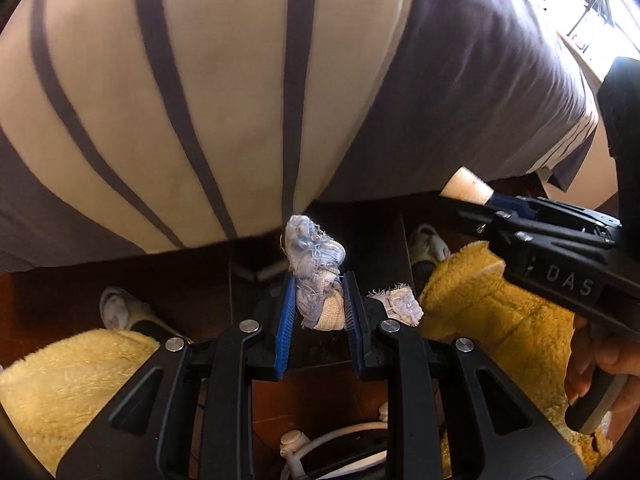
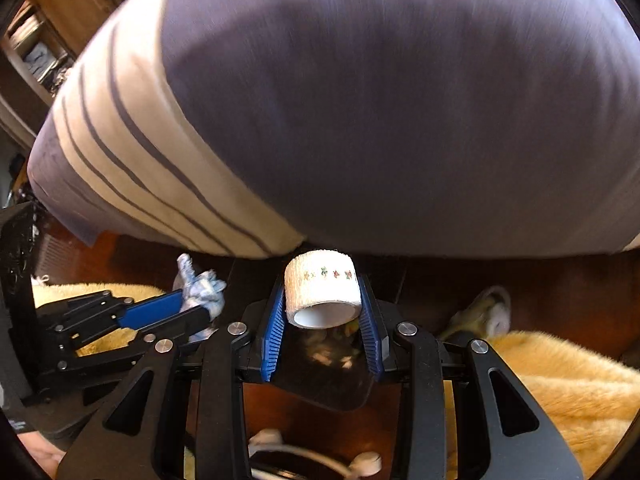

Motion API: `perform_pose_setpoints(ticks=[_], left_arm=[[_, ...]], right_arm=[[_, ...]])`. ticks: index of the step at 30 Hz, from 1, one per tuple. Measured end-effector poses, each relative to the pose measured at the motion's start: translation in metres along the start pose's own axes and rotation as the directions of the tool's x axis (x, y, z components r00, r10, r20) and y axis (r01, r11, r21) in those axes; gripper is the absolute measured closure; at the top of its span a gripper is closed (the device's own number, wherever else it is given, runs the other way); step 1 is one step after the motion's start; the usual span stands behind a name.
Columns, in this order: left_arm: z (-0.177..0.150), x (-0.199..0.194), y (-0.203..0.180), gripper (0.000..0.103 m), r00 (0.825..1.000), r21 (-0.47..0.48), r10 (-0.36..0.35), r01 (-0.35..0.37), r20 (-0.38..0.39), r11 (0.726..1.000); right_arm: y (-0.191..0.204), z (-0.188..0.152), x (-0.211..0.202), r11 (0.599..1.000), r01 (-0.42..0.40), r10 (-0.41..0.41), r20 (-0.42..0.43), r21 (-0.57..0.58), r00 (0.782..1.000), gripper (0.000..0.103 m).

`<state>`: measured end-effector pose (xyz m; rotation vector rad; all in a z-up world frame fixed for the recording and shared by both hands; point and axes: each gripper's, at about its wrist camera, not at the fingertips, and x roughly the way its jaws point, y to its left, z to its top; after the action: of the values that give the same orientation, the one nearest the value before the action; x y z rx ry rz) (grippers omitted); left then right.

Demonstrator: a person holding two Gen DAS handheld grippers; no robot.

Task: Collect trash
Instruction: 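Carry both items down to the black bin and open both tools, then move both open tools back up to the remaining items on the bed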

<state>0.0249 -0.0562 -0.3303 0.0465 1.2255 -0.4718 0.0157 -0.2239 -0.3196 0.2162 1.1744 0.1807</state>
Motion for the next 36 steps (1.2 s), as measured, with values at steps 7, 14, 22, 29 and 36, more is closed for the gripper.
perform_pose_setpoints(ticks=[7, 14, 22, 29, 36], left_arm=[[0.000, 0.030, -0.001, 0.078, 0.996, 0.013, -0.019, 0.021, -0.091, 1.000], [0.000, 0.033, 0.004, 0.067, 0.995, -0.004, -0.014, 0.014, -0.097, 1.000], [0.002, 0.015, 0.006, 0.046, 0.998, 0.007, 0.043, -0.042, -0.056, 0.999], [0.011, -0.029, 0.002, 0.015, 0.996, 0.030, 0.077, -0.078, 0.033, 0.996], [0.031, -0.097, 0.000, 0.008, 0.982, 0.038, 0.094, -0.102, 0.164, 0.994]], right_arm=[[-0.003, -0.002, 0.028, 1.000, 0.008, -0.007, -0.077, 0.019, 0.997, 0.066], [0.000, 0.000, 0.031, 0.999, -0.002, 0.005, -0.087, 0.034, 0.996, 0.060], [-0.007, 0.005, 0.017, 0.998, 0.021, -0.019, -0.042, 0.051, 0.999, 0.040], [-0.002, 0.012, -0.024, 0.996, 0.089, -0.089, 0.057, 0.007, 0.994, 0.015], [0.005, 0.035, -0.086, 0.993, 0.116, -0.109, 0.213, -0.019, 0.971, 0.010]])
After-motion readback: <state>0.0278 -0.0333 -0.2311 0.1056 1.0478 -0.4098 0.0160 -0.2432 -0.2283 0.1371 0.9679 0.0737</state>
